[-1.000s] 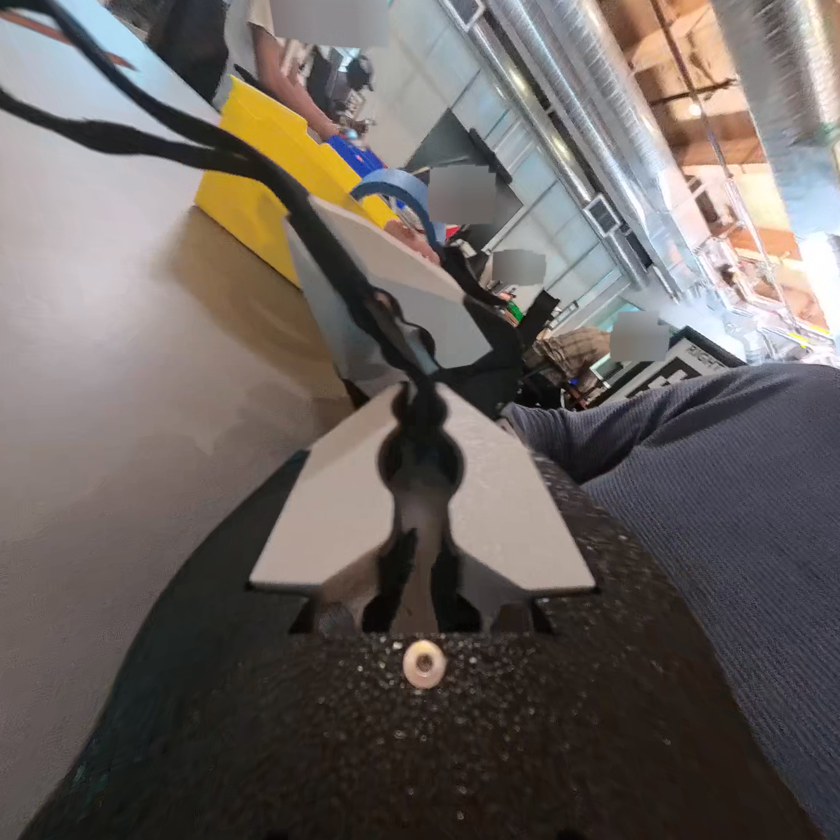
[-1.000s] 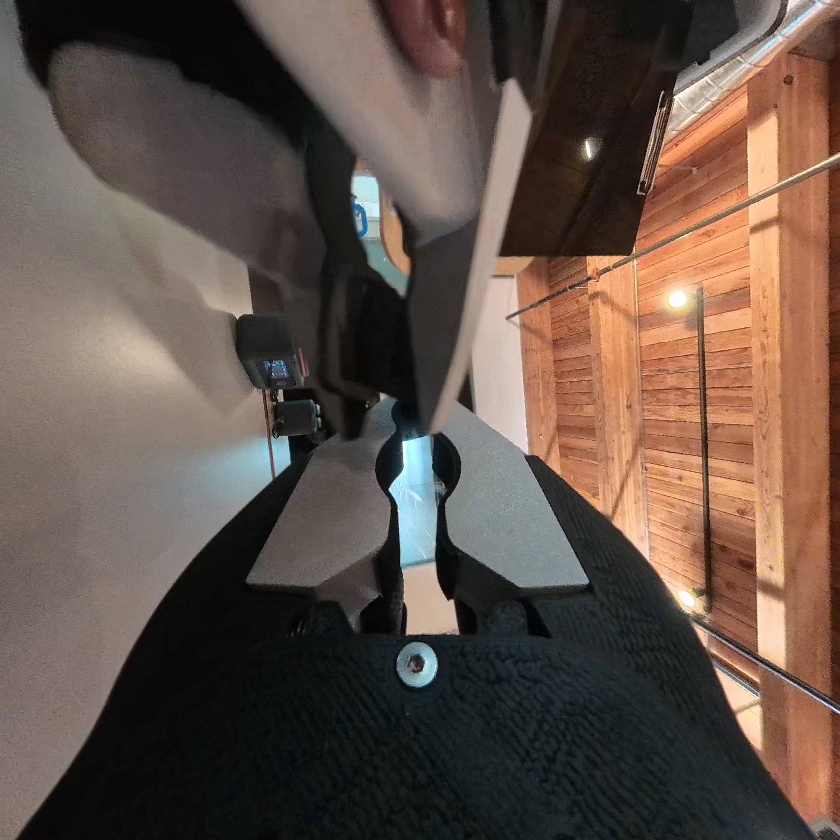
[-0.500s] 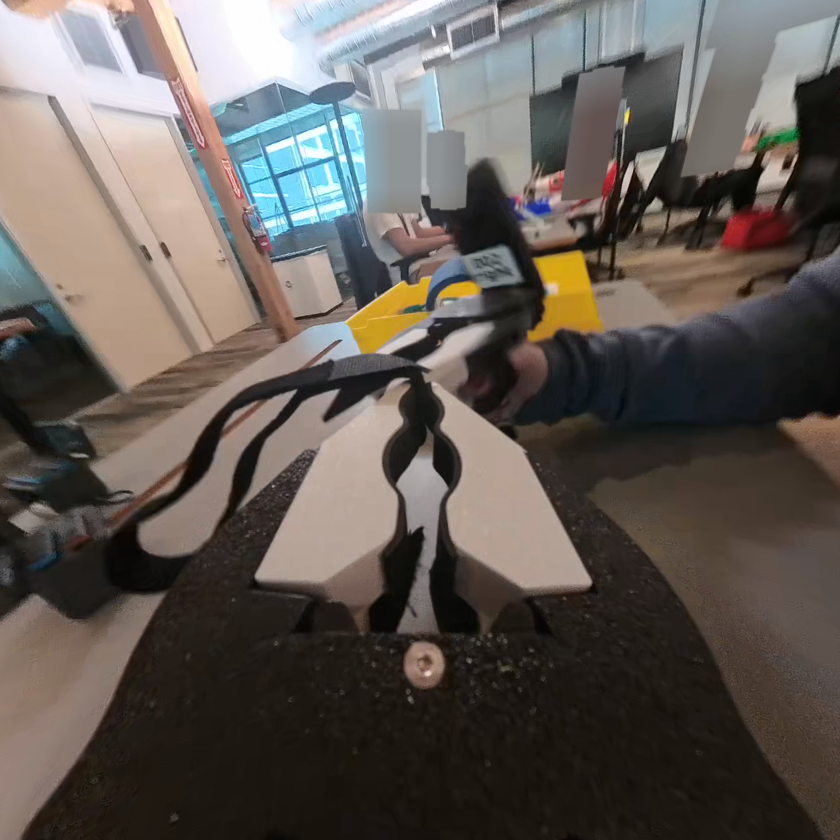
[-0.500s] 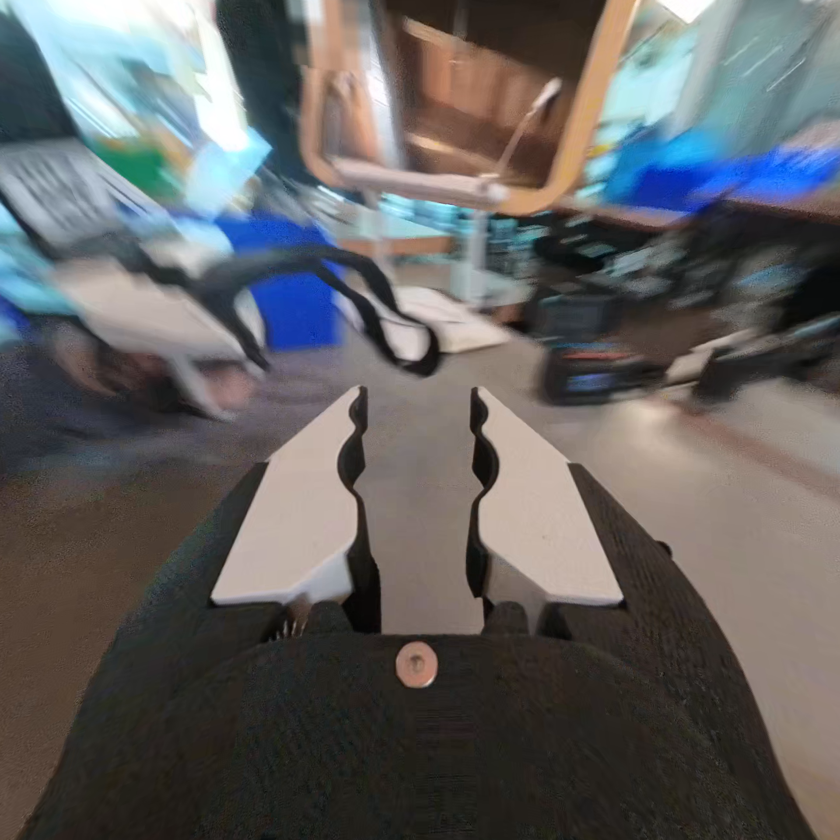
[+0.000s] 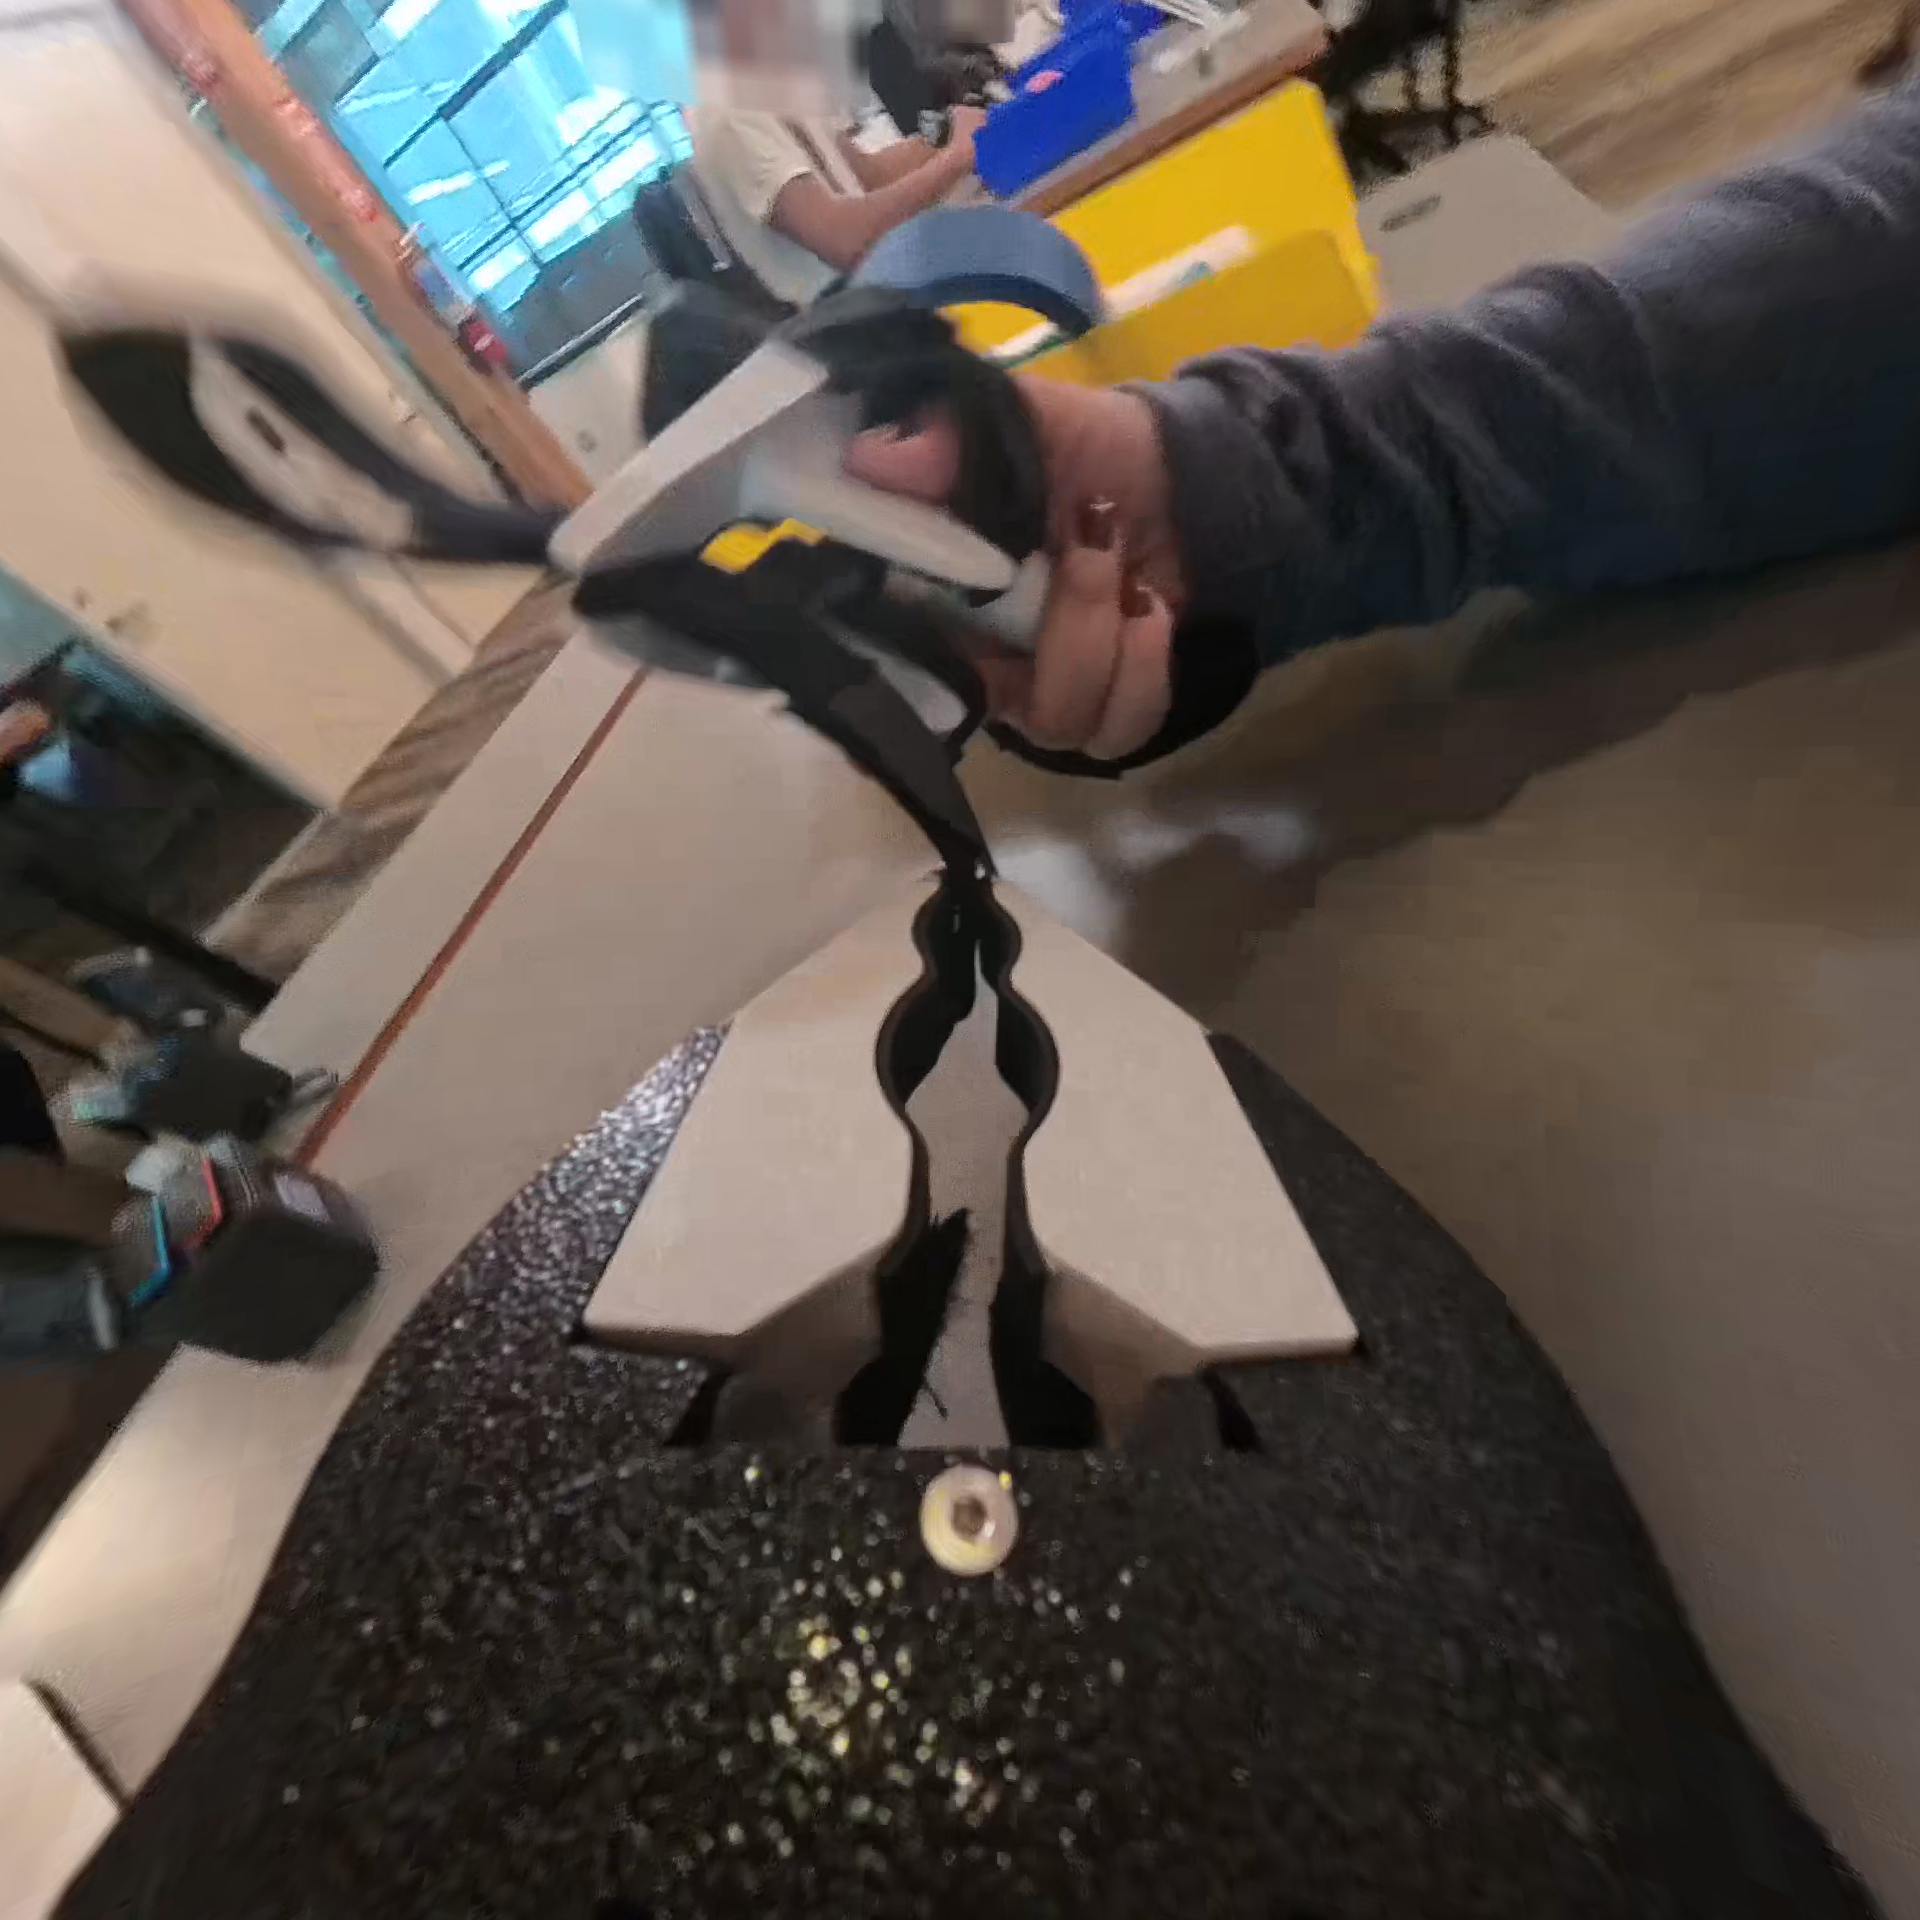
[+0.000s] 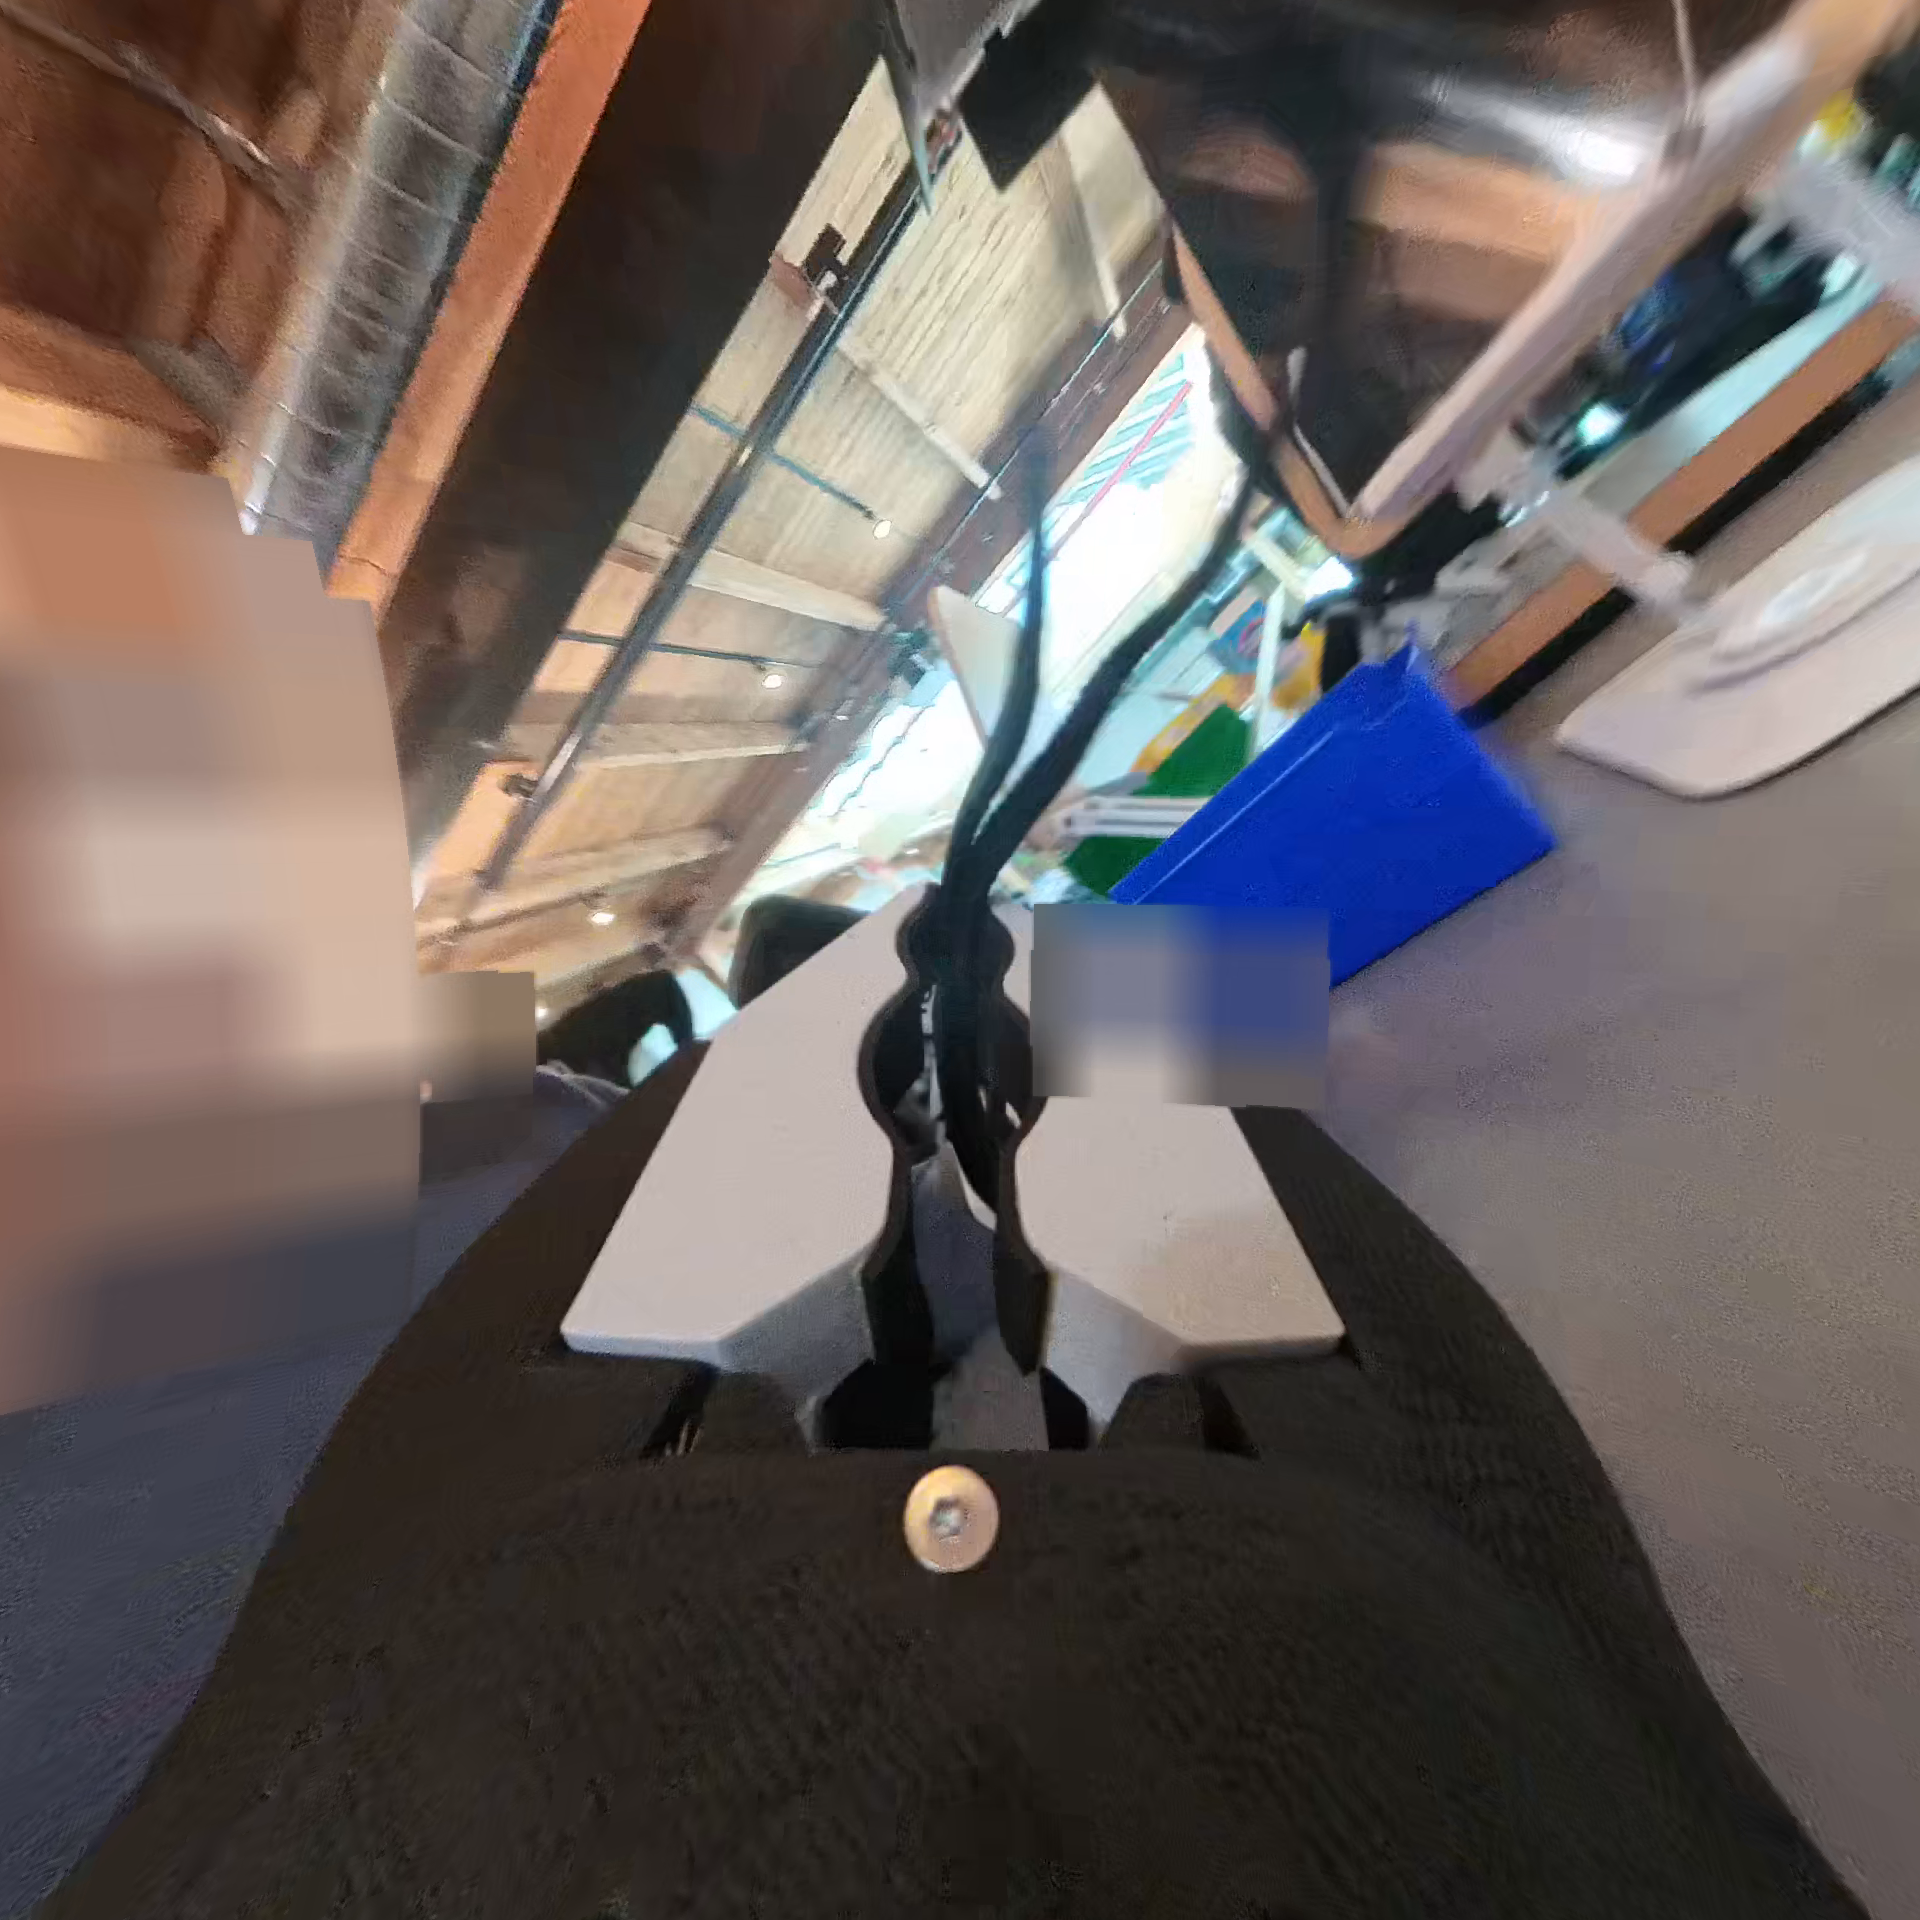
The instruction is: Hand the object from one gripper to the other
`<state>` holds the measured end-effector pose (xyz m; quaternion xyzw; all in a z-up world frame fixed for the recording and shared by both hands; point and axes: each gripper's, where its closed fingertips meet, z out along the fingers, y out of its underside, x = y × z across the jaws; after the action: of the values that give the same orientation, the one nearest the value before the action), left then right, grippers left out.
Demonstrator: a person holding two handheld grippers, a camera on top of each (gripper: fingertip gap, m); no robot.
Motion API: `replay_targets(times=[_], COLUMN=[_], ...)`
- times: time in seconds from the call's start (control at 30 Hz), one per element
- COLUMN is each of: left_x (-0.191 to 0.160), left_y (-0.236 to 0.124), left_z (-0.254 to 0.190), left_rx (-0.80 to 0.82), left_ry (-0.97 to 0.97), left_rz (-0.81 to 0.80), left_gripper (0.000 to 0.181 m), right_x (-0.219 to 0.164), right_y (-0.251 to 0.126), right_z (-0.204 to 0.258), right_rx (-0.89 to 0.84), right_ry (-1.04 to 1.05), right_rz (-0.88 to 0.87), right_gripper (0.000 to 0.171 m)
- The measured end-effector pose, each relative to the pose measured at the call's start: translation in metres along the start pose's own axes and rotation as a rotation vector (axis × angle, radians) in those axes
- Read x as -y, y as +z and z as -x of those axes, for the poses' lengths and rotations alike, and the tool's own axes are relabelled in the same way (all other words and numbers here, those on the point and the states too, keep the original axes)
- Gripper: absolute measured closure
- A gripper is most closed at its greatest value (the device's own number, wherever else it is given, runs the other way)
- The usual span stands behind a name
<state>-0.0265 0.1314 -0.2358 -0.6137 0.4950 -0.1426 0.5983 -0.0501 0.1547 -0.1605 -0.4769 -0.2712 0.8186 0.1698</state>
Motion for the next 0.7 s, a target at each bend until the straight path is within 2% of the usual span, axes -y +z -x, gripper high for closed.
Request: replay_targets(times=[0.03,0.13,0.23,0.27,0.37,0.47,0.6,0.7], left_x=[0.000,0.000,0.013,0.014,0.007,0.008,0.008,0.007], left_y=[0.001,0.004,0.001,-0.001,-0.011,-0.022,-0.029,-0.028], left_z=[0.006,0.016,0.021,0.022,0.047,0.060,0.069,0.070], left_rx=[0.027,0.083,0.148,0.168,0.314,0.357,0.388,0.391], left_ry=[-0.055,-0.135,-0.108,-0.087,-0.088,-0.171,-0.211,-0.211], left_rz=[-0.007,-0.021,-0.108,-0.110,-0.094,-0.150,-0.165,-0.156], left_gripper=[0.176,0.172,0.172,0.144,0.131,0.127,0.129,0.131], right_x=[0.004,0.008,0.013,0.019,0.058,0.089,0.103,0.096], right_y=[-0.001,0.000,-0.008,-0.015,-0.046,-0.097,-0.208,-0.261], right_z=[0.002,0.005,0.006,0.010,0.045,0.076,0.086,0.079], right_rx=[-0.036,-0.257,-0.614,-0.742,-1.023,-1.249,-1.741,-1.884], right_ry=[-0.065,-0.369,-0.770,-0.893,-1.084,-0.988,-0.724,-0.504], right_rz=[-0.004,0.077,0.243,0.295,0.289,0.263,0.370,0.435], right_gripper=[0.169,0.169,0.170,0.170,0.169,0.169,0.169,0.166])
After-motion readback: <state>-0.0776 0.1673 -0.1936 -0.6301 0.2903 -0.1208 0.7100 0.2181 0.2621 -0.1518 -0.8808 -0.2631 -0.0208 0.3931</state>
